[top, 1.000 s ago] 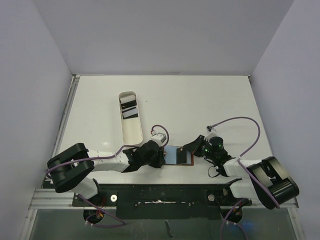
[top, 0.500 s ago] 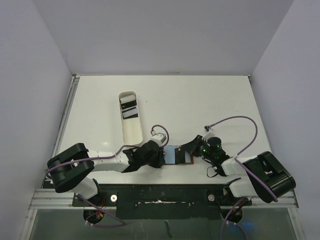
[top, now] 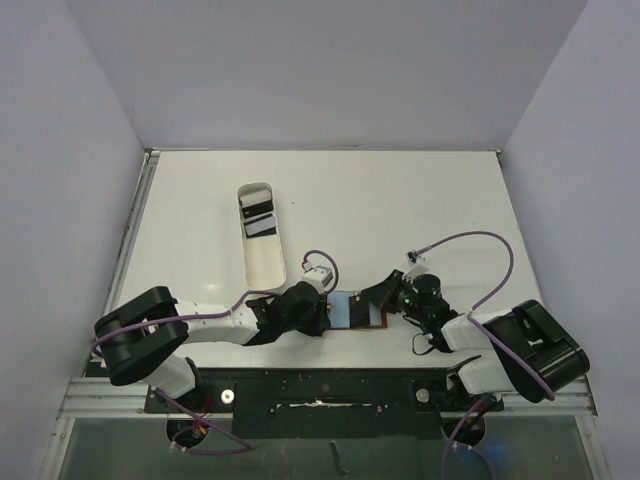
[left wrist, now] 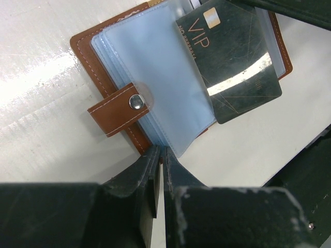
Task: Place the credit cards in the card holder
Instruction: Insert the credit card into the card holder.
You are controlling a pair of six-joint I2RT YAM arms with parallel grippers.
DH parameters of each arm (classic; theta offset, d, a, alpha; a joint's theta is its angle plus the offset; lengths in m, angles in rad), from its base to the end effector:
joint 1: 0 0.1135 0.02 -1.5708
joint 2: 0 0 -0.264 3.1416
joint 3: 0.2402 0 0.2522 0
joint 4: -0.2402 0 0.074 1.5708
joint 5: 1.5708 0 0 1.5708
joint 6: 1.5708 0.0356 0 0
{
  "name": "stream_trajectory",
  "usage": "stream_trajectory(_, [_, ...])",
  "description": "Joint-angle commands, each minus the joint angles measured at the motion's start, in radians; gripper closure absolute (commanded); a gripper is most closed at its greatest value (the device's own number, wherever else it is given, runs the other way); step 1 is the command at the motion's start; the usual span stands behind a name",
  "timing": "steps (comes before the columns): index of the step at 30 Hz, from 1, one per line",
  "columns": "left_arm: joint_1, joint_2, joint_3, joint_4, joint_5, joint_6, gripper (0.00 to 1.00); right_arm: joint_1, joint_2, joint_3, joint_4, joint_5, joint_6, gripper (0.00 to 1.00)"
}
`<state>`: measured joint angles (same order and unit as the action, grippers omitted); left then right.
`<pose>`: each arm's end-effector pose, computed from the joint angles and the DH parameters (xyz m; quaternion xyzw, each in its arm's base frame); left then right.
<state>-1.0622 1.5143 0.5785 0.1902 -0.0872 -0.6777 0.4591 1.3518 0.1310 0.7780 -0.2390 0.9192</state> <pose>0.1386 -0.2423 0.1412 0.1577 0.9017 -0.2804 0.2889 0.1766 0.0967 0.1151 0.1293 0.8315 0.4153 0.3456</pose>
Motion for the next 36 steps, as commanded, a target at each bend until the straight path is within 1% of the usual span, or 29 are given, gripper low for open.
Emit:
stream_trajectory(1, [-0.014, -0.006, 0.003, 0.017, -0.01, -0.014, 0.95, 0.007, 0.013, 0.039, 0.048, 0.041, -0.034, 1.0])
stream_trajectory(10, [-0.022, -0.01, 0.007, 0.018, -0.012, -0.018, 0.95, 0.01, 0.043, 0.043, 0.087, 0.043, -0.024, 1.0])
stream_trajectory(16, [-0.025, -0.014, 0.006, 0.025, -0.013, -0.024, 0.95, 0.029, 0.097, 0.035, 0.152, 0.053, 0.001, 1.0])
stream_trajectory(21, [-0.027, -0.016, 0.006, 0.029, -0.012, -0.031, 0.95, 0.057, 0.09, 0.036, 0.136, 0.096, 0.007, 0.99])
stream_trajectory(24, [-0.029, -0.019, 0.005, 0.029, -0.015, -0.032, 0.94, 0.062, 0.054, 0.043, 0.068, 0.121, 0.008, 0.83])
stream_trajectory(26, [-0.03, -0.021, 0.003, 0.029, -0.017, -0.036, 0.94, 0.063, -0.007, 0.048, -0.013, 0.149, 0.006, 0.75])
stream_trajectory(27, [-0.031, -0.023, 0.002, 0.028, -0.019, -0.038, 0.95, 0.066, -0.049, 0.054, -0.071, 0.171, -0.001, 0.72])
stream_trajectory(28, [-0.033, -0.025, 0.0, 0.028, -0.021, -0.039, 0.95, 0.07, -0.09, 0.065, -0.164, 0.197, -0.012, 0.69])
stream_trajectory(29, [-0.033, -0.027, 0.0, 0.027, -0.023, -0.039, 0.95, 0.074, -0.146, 0.084, -0.232, 0.225, -0.028, 0.68])
stream_trajectory(32, [-0.035, -0.031, 0.0, 0.022, -0.03, -0.04, 0.94, 0.084, -0.229, 0.123, -0.399, 0.269, -0.084, 0.69])
stream_trajectory(36, [-0.038, -0.038, -0.002, 0.016, -0.039, -0.04, 0.94, 0.088, -0.254, 0.131, -0.466, 0.24, -0.107, 0.7])
